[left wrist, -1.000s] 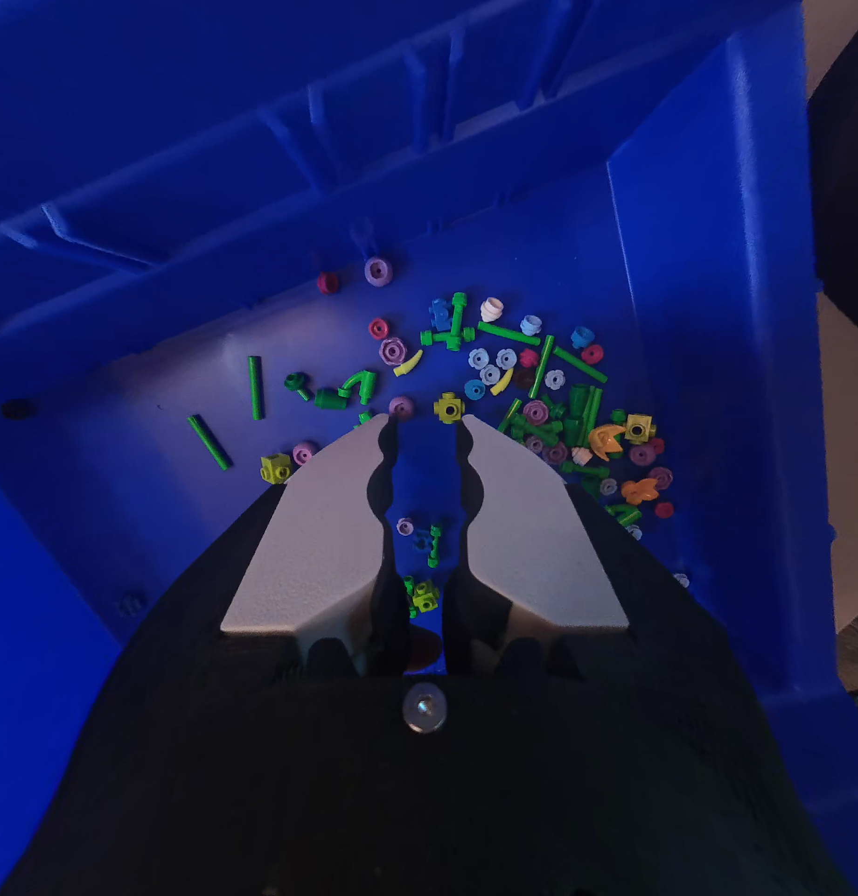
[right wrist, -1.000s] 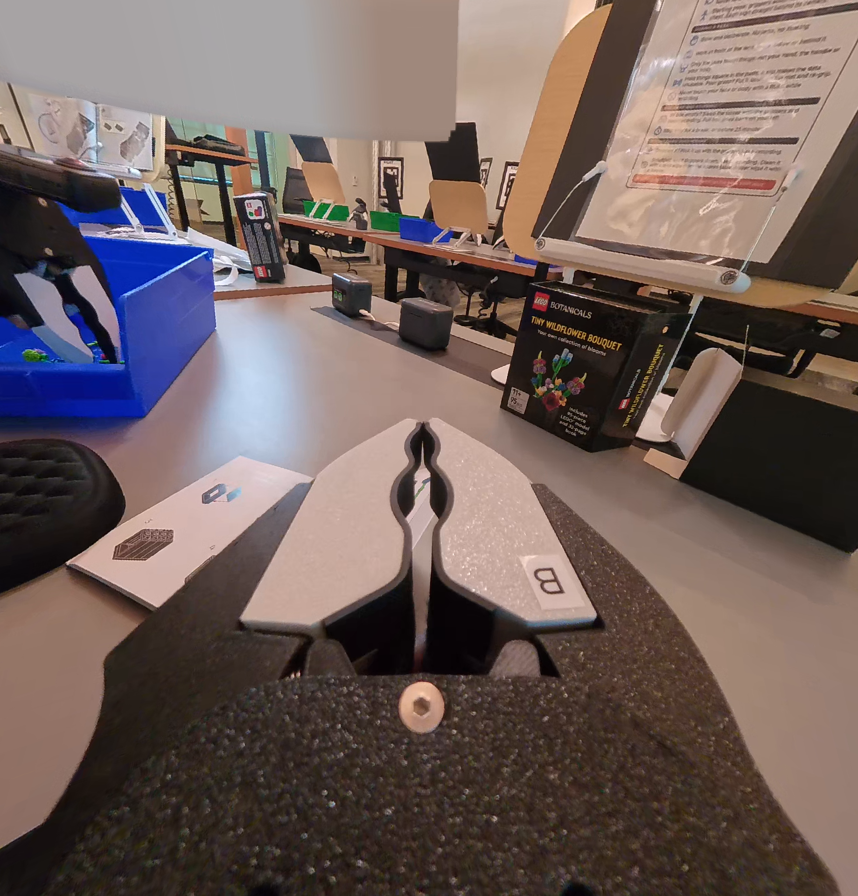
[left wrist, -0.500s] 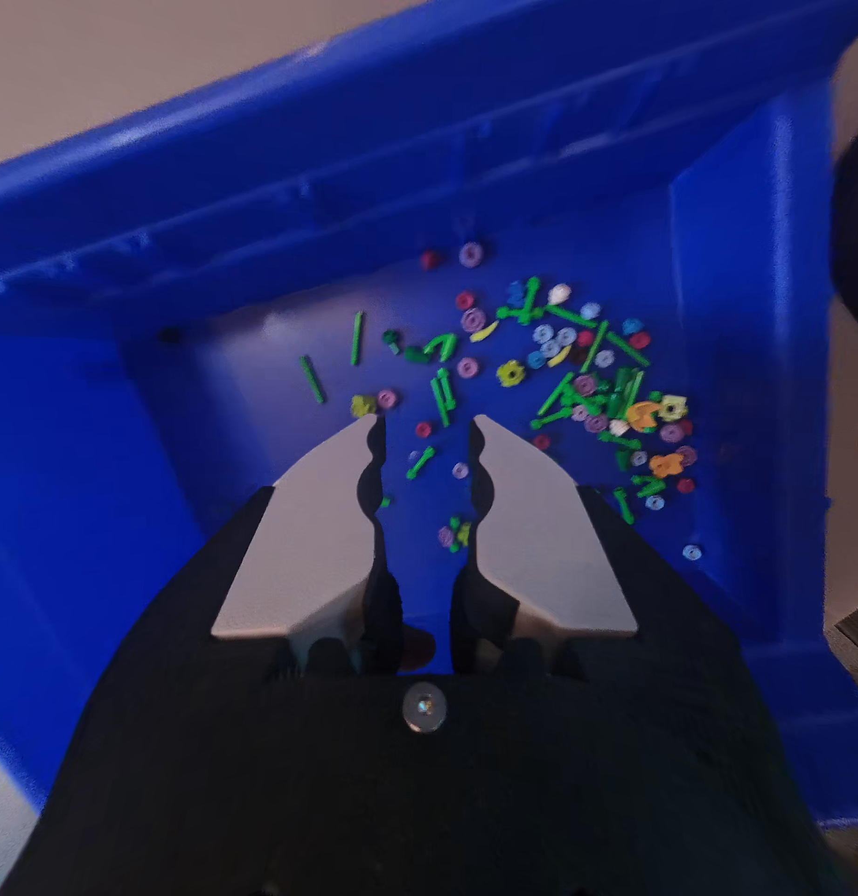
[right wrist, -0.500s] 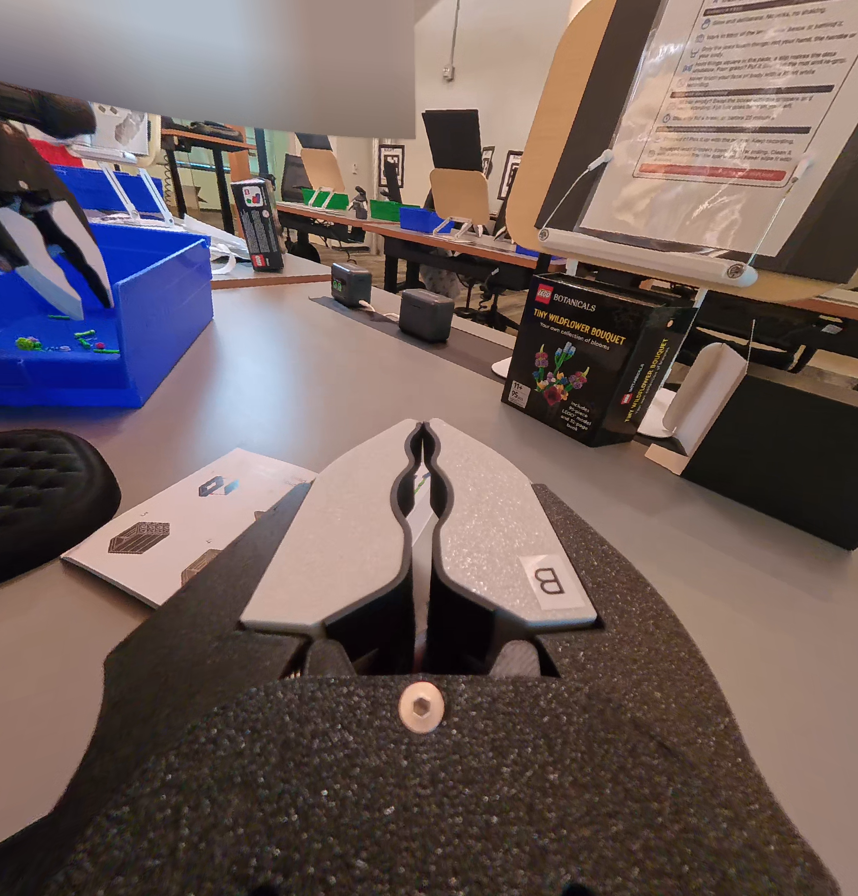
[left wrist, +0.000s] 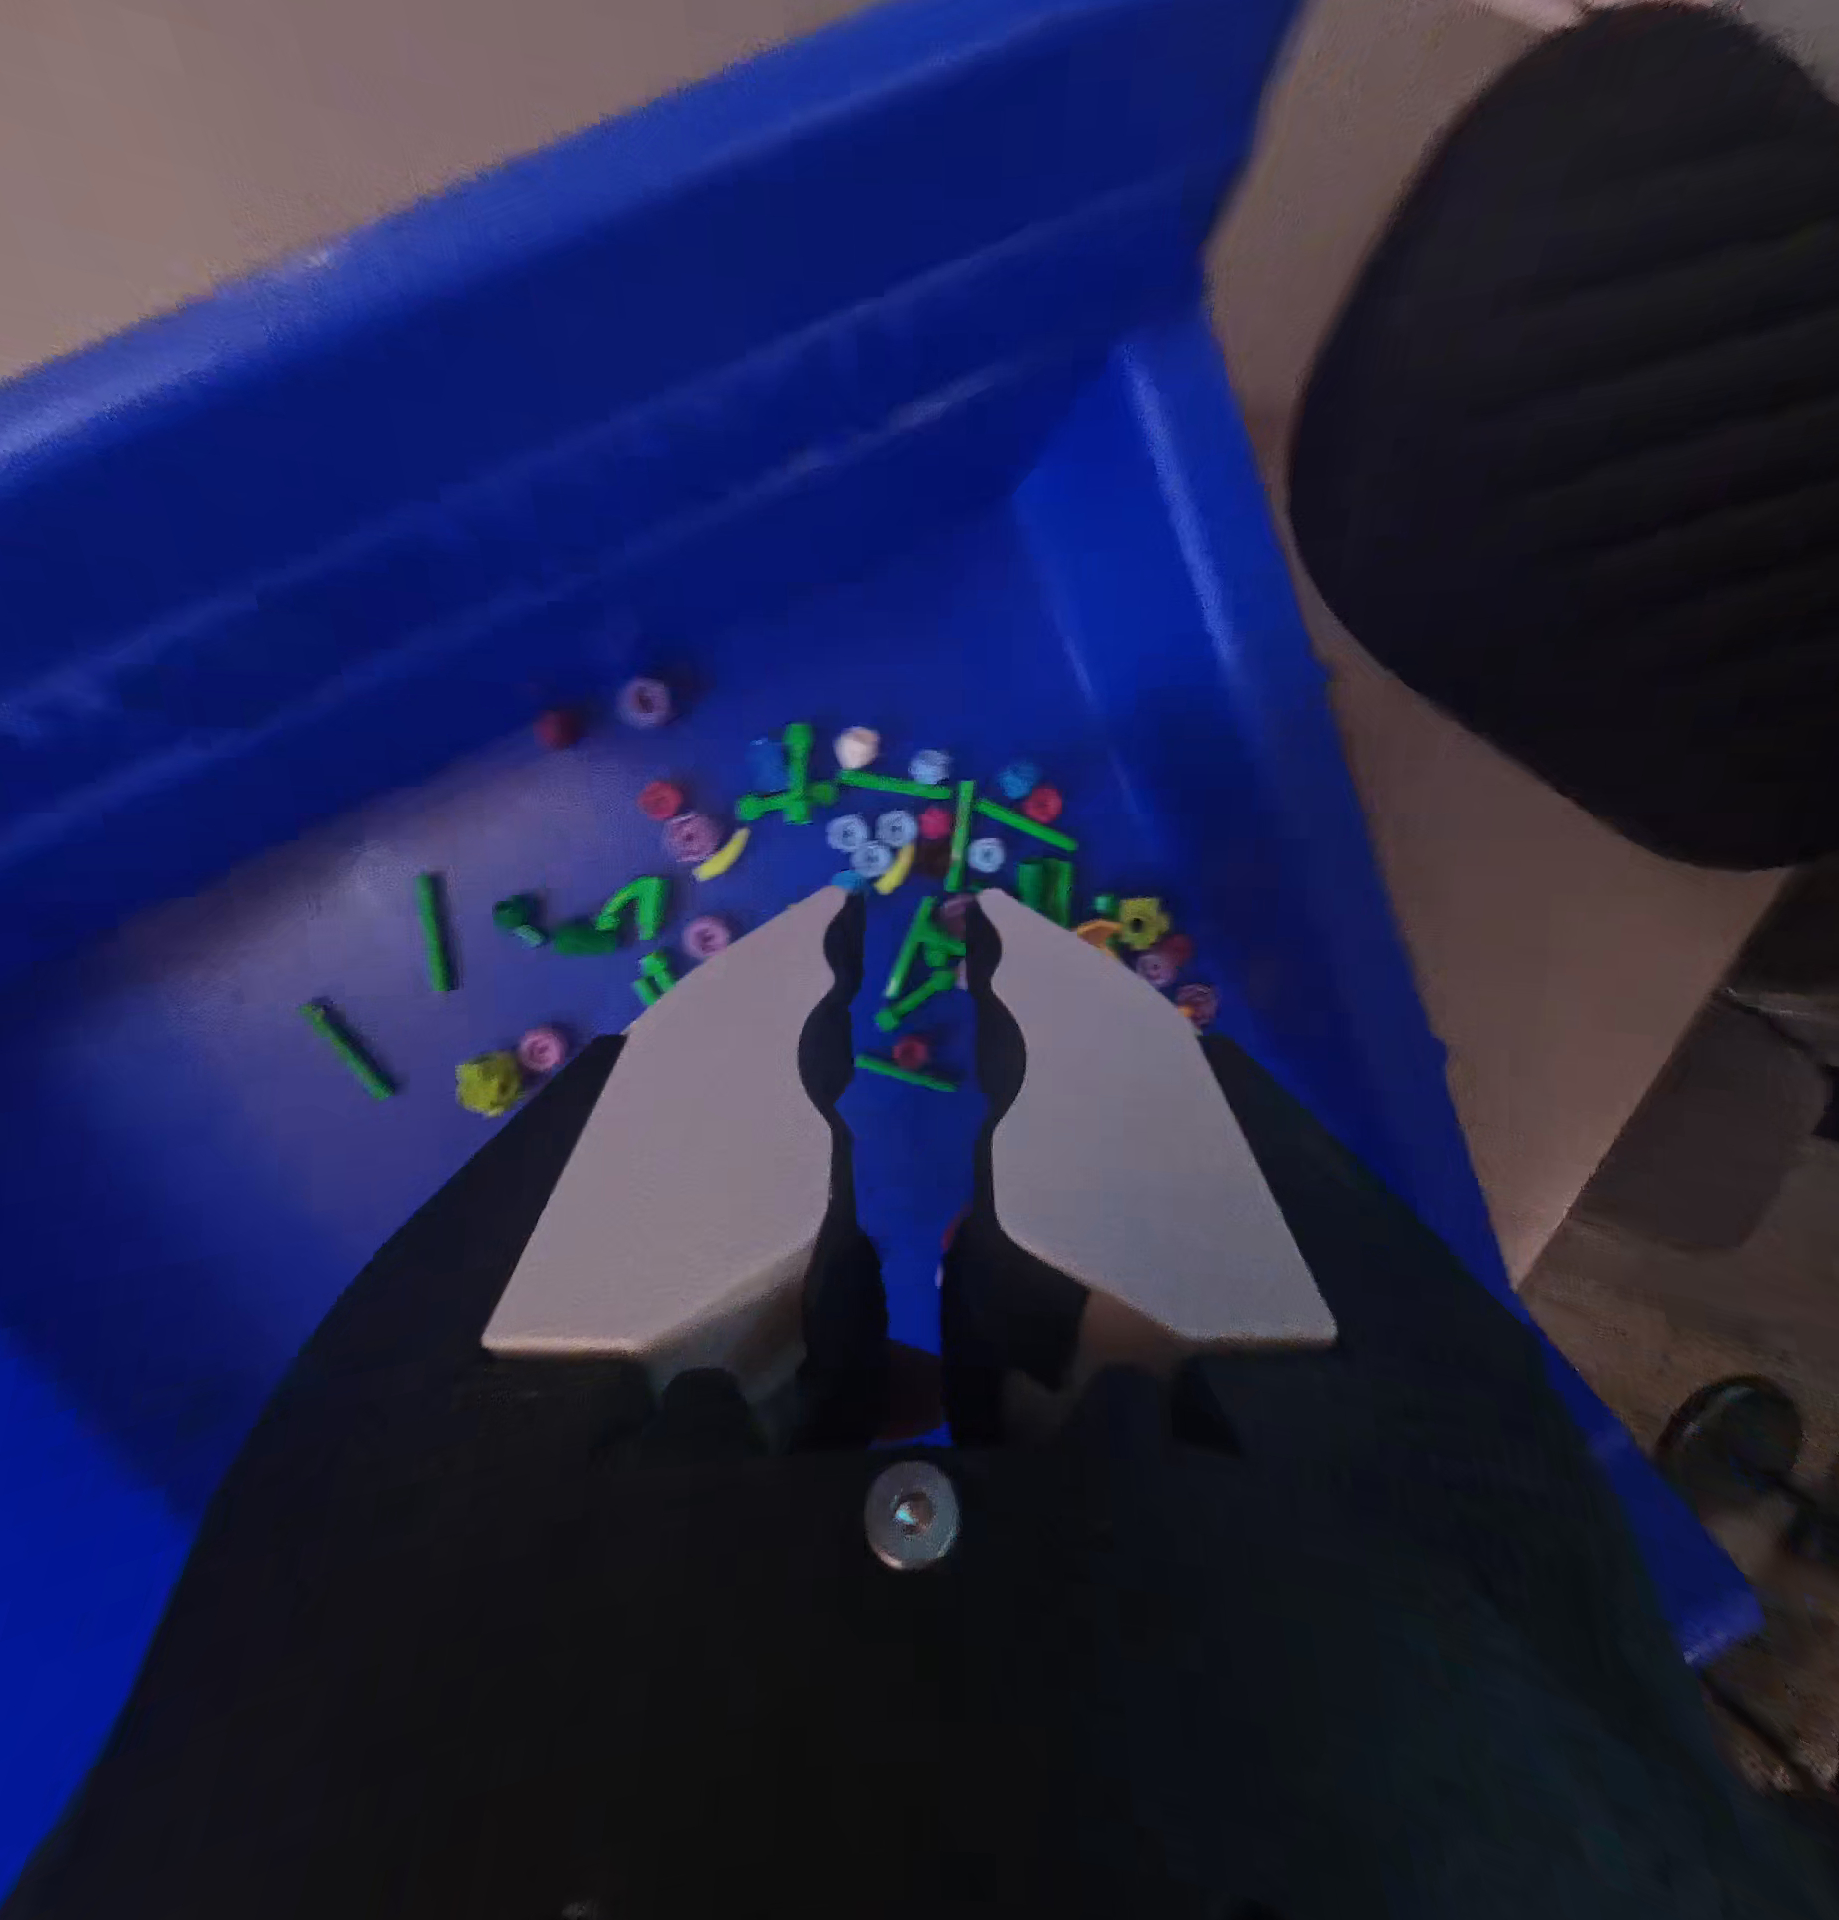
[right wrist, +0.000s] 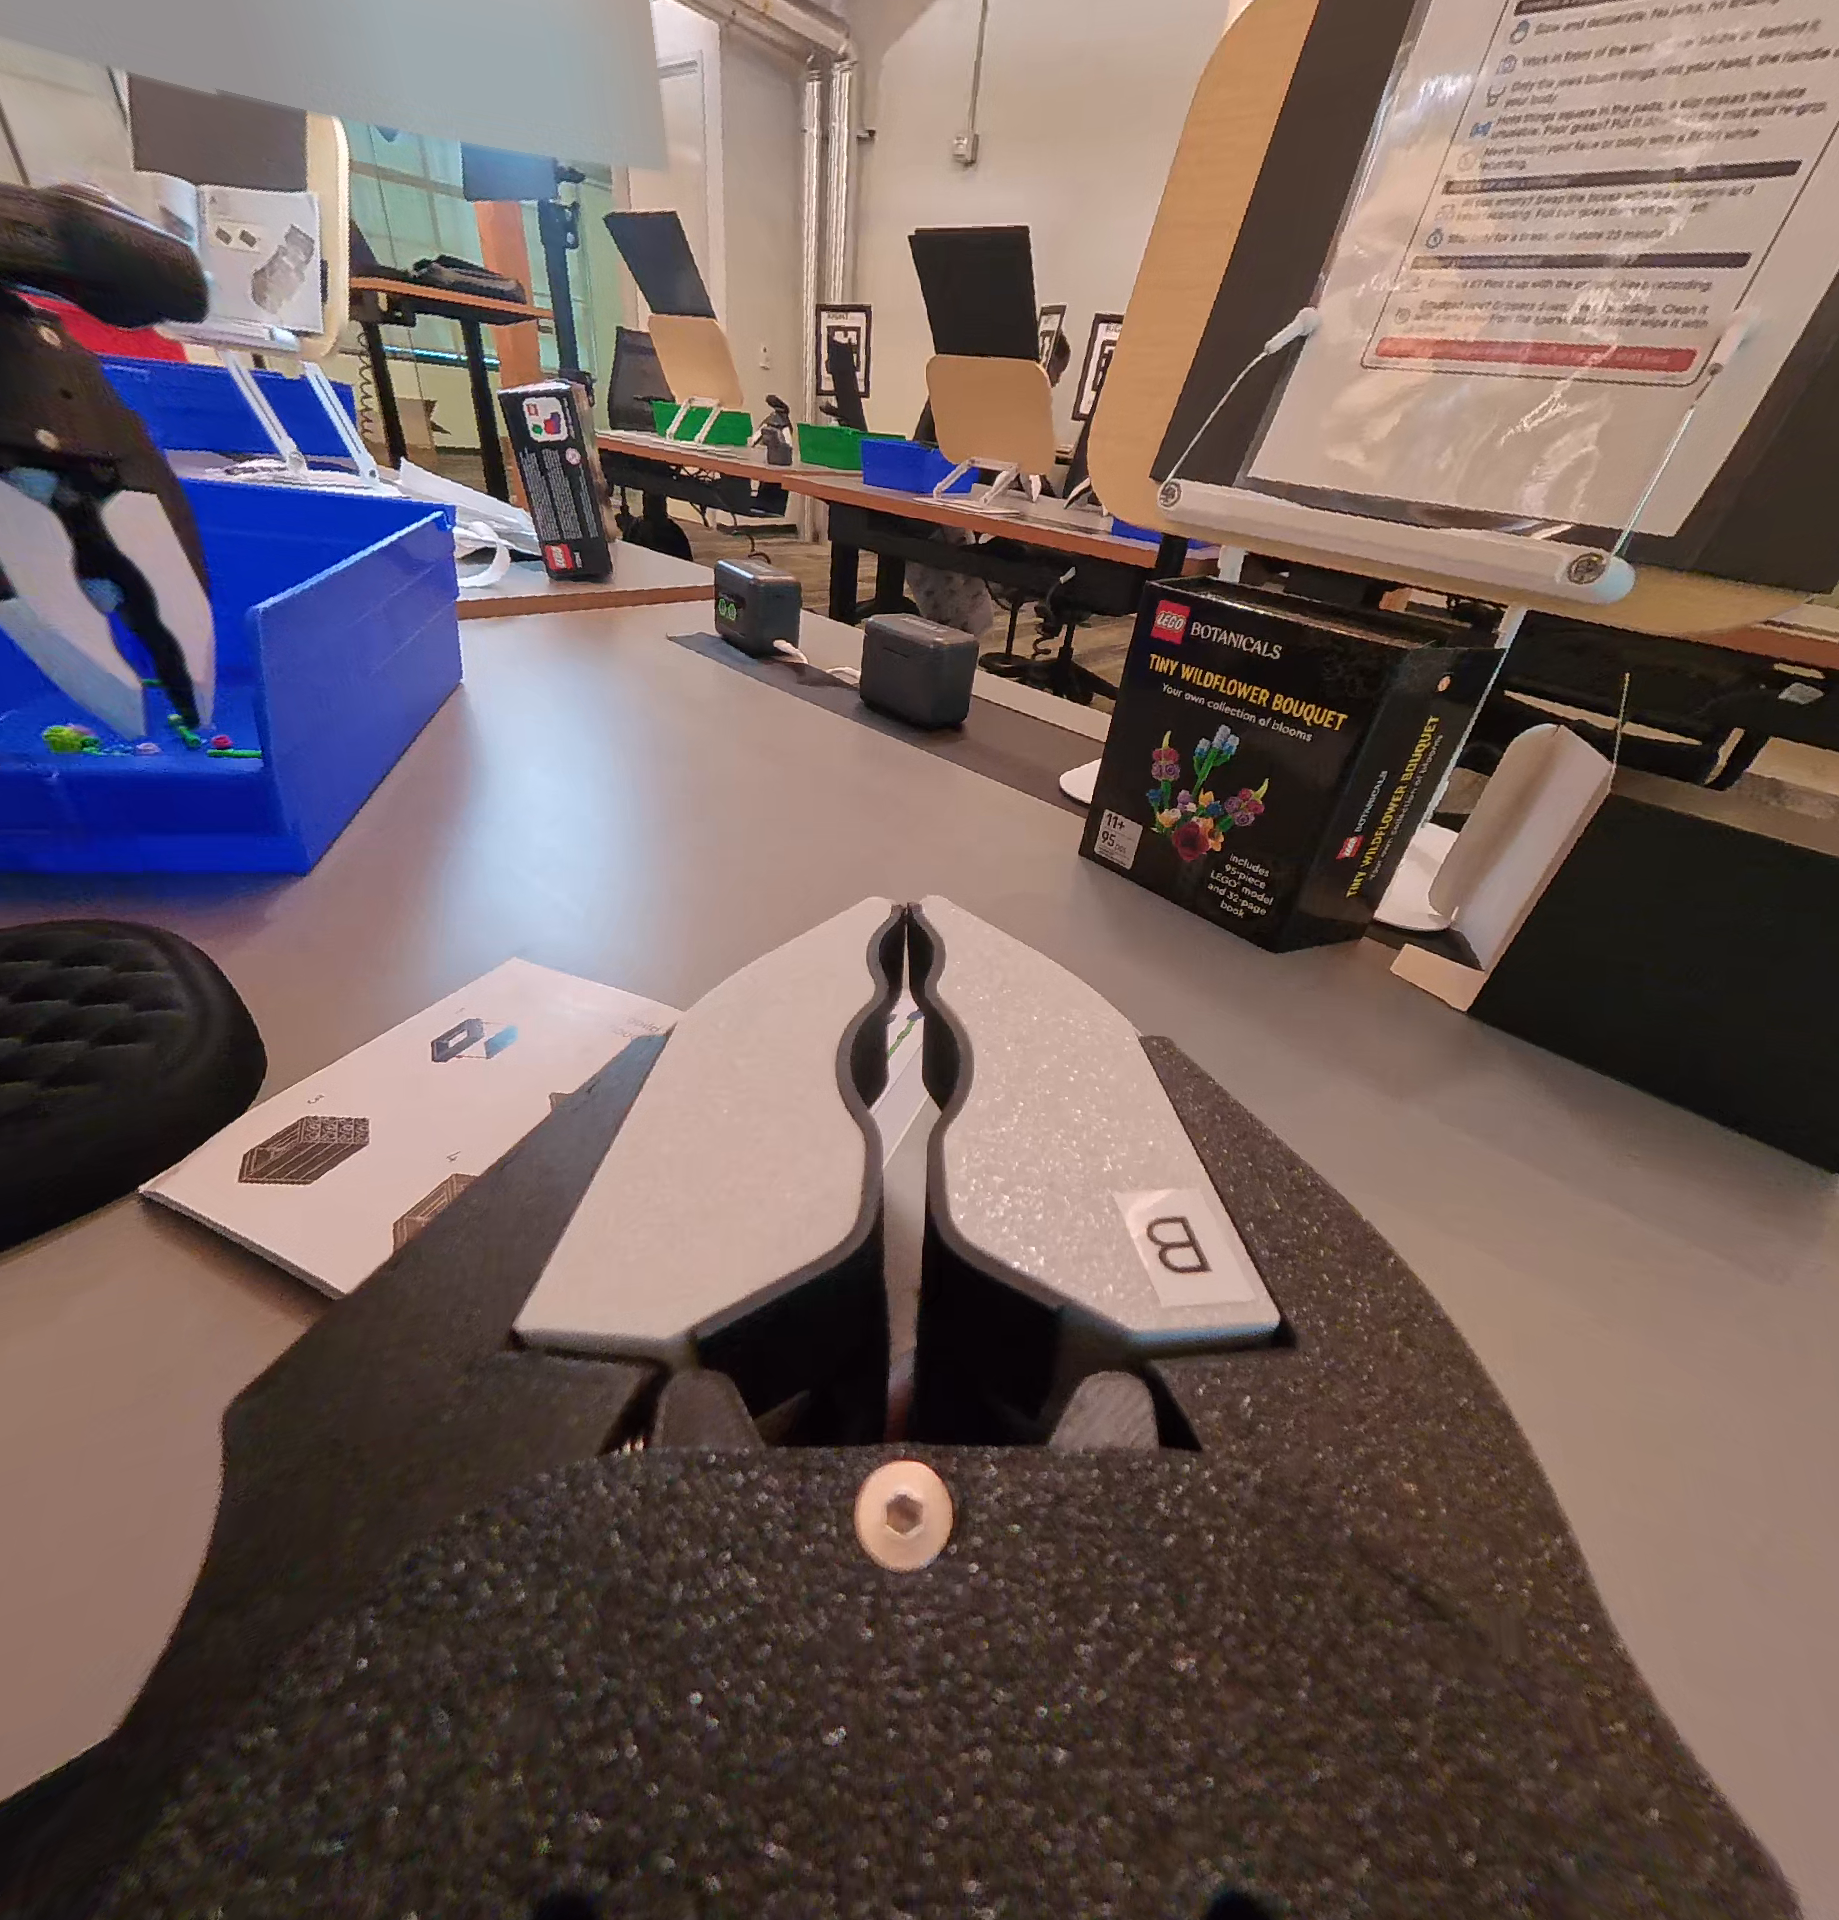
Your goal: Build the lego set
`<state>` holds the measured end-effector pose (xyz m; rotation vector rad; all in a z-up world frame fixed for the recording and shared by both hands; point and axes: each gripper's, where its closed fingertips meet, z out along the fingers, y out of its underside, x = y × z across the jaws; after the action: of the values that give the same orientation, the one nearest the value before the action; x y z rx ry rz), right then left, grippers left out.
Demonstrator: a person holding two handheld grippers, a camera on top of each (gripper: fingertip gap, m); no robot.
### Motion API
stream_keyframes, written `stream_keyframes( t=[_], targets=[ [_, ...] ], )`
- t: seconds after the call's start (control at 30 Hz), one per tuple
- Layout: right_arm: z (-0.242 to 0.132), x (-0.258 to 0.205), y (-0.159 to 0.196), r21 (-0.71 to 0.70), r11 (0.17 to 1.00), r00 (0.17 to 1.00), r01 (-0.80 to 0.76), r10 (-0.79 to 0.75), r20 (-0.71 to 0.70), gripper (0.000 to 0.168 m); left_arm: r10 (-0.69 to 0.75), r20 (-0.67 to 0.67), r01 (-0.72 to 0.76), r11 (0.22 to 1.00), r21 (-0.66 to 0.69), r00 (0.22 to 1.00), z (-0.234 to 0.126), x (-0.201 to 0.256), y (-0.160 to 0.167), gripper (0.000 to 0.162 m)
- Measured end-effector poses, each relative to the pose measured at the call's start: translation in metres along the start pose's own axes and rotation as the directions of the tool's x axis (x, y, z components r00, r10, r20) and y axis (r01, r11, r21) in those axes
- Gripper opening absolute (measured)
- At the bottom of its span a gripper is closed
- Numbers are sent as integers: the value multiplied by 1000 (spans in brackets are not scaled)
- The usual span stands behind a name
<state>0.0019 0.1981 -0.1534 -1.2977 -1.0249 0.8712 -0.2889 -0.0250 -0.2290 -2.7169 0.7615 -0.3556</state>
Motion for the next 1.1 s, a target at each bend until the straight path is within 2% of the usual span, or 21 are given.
stream_keyframes(
  t=[0.17, 0.33, 0.5, 0.7, 0.87, 1.03, 1.1],
  targets=[
    [1, -2, 1, -11, 1000, 1000, 14, -14, 6, 0, 128, 9, -126, 985, -114, 992, 19, 16, 12, 24],
    [0, -1, 2, -12, 1000, 1000, 12, -12, 1, 0, 126, 87, -110, 979, -172, 988, 20, 7, 19, 25],
    [0, 0, 2, -11, 1000, 1000, 7, -7, -1, 0, 95, 126, -85, 993, -79, 987, 22, 4, 3, 22],
    [0, 0, 3, -17, 1000, 1000, 11, -11, 0, 0, 126, 165, -109, 988, -108, 978, 24, -7, 8, 17],
    [0, 0, 3, -16, 1000, 1000, 10, -10, -5, 0, 75, 239, -45, 990, -131, 968, 18, -23, 9, 14],
    [2, 0, 4, -21, 1000, 1000, 11, -11, 0, 0, 96, 289, -102, 995, 4, 952, 15, -28, -22, 10],
    [2, -1, 3, -21, 1000, 1000, 14, -14, 1, 0, 118, 301, -112, 993, -37, 946, 21, -33, -19, 7]
  ],
)
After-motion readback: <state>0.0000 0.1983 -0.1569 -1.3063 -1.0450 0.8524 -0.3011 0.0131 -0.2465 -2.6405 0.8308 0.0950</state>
